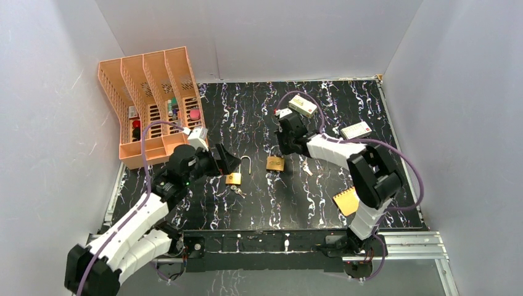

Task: Unlock with the key

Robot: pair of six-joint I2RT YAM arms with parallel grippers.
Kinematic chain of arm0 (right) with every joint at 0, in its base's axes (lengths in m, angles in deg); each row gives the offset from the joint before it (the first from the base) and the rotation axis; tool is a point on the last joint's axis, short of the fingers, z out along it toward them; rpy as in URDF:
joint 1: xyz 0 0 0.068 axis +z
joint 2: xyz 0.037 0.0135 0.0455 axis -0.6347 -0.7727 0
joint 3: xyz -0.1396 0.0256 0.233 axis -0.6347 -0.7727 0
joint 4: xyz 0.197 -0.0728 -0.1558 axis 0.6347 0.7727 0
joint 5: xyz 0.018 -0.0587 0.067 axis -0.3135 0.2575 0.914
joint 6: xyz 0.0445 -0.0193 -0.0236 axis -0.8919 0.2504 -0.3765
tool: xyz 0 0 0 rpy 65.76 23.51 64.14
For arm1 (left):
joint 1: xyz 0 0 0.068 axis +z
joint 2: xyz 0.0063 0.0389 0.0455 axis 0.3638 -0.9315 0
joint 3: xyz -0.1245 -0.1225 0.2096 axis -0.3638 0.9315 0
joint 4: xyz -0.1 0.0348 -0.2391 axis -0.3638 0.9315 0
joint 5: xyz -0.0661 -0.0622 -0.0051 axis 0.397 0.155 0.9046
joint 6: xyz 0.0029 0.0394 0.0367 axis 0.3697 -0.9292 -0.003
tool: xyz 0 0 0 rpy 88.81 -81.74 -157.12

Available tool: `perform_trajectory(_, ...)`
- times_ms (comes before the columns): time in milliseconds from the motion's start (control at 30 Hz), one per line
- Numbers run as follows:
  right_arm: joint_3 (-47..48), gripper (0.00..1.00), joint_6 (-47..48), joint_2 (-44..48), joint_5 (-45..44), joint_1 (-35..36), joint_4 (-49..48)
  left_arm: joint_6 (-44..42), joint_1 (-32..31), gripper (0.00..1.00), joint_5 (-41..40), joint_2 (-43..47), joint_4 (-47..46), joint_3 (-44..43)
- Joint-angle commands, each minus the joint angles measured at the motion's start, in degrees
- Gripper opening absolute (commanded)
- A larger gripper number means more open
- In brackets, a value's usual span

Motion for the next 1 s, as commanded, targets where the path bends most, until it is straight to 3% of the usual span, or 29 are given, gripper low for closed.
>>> perform_trajectory(0, -4.76, 0.00, 1.13, 8.22, -1.16, 2.08, -7.74, -6.59, 0.14, 0.97, 3.29, -8.42, -19.40, 1.39)
perform_trajectory(200, -10.00, 0.00, 0.94, 12.55, -1.41, 2.75, -11.61, -12.98, 0.14, 0.97, 12.87, -21.18, -41.30, 4.08)
perform_trajectory(433, -12.93, 0.00, 1.24, 14.76, -2.12, 4.23, -14.39, -18.01, 0.13, 0.90, 21.63, -38.44, -51.63, -1.89)
perform_trajectory(467, -14.21, 0.00, 1.87, 15.23, -3.32, 5.61, -15.80, -21.98, 0.14, 0.89, 24.41, -43.72, -56.43, -3.56)
perform_trajectory(667, -15.14, 0.00, 2.79, 15.16, -4.71, 6.79, -17.19, -26.52, 0.15, 0.87, 31.64, -54.44, -57.10, -9.80)
perform_trajectory(967, -16.12, 0.00, 3.22, 16.45, -5.24, 7.33, -18.32, -22.50, 0.10, 0.76, 42.37, -65.30, -59.67, -15.41)
